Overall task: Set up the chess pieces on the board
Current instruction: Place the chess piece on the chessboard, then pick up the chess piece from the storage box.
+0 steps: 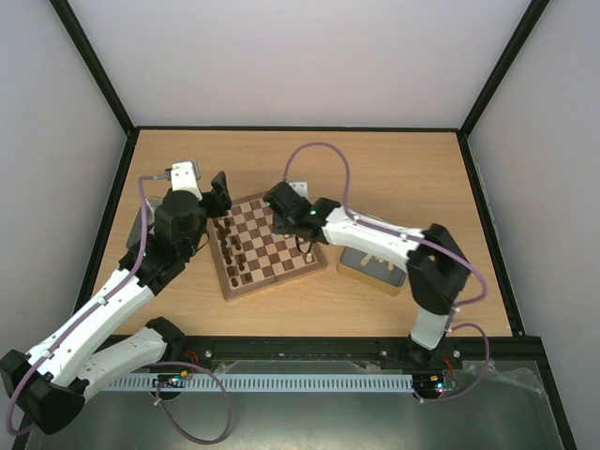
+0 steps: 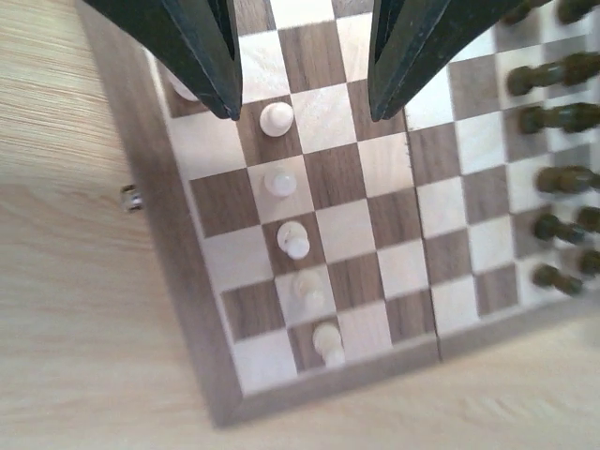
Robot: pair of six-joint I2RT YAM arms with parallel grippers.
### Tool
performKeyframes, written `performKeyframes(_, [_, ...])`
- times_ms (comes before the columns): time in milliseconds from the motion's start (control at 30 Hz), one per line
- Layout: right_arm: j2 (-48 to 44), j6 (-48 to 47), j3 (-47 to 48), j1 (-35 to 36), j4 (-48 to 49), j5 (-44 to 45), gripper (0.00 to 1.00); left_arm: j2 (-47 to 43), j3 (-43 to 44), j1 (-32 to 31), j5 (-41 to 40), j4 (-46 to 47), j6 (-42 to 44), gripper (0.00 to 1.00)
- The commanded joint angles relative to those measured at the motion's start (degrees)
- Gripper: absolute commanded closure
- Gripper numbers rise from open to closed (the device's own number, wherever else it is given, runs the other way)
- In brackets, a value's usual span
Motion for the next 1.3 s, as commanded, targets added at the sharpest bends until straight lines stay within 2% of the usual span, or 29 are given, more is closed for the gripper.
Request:
performKeyframes(0, [-9.5, 3.5, -4.8, -0.6, -0.8, 8.1, 0.62, -0.9, -0.8, 0.4, 0.4, 1.0, -0.1, 0.25])
performKeyframes(133, [-17.3, 6.2, -12.0, -3.8, -1.1, 13.1, 0.62, -0.9, -0.8, 0.4, 1.1, 1.3, -0.2, 0.25])
performKeyframes(333, [-28.5, 10.3, -24.1, -13.8, -3.7, 16.8, 0.63, -0.5, -0.8, 0.5, 2.2, 1.4, -0.2, 0.25])
performKeyframes(533, [-34.9, 9.6, -33.8, -23.8, -3.7, 11.5, 0.65, -0.1, -0.9, 0.7, 2.8, 1.6, -0.1, 0.25])
performKeyframes(800, [-33.4, 10.0, -40.9, -29.8, -2.9, 9.1, 0.68, 0.1, -0.9, 0.7, 2.9, 1.4, -0.1, 0.25])
performKeyframes(967, [-33.0, 10.8, -42.1, -30.3, -3.2, 12.9, 0.67, 0.2, -0.9, 0.7, 2.9, 1.4, -0.1, 0.25])
performKeyframes(1267, [-30.0, 11.3, -43.2, -30.8, -0.8, 10.8, 0.67, 0.1, -1.0, 0.7, 2.9, 1.2, -0.1, 0.25])
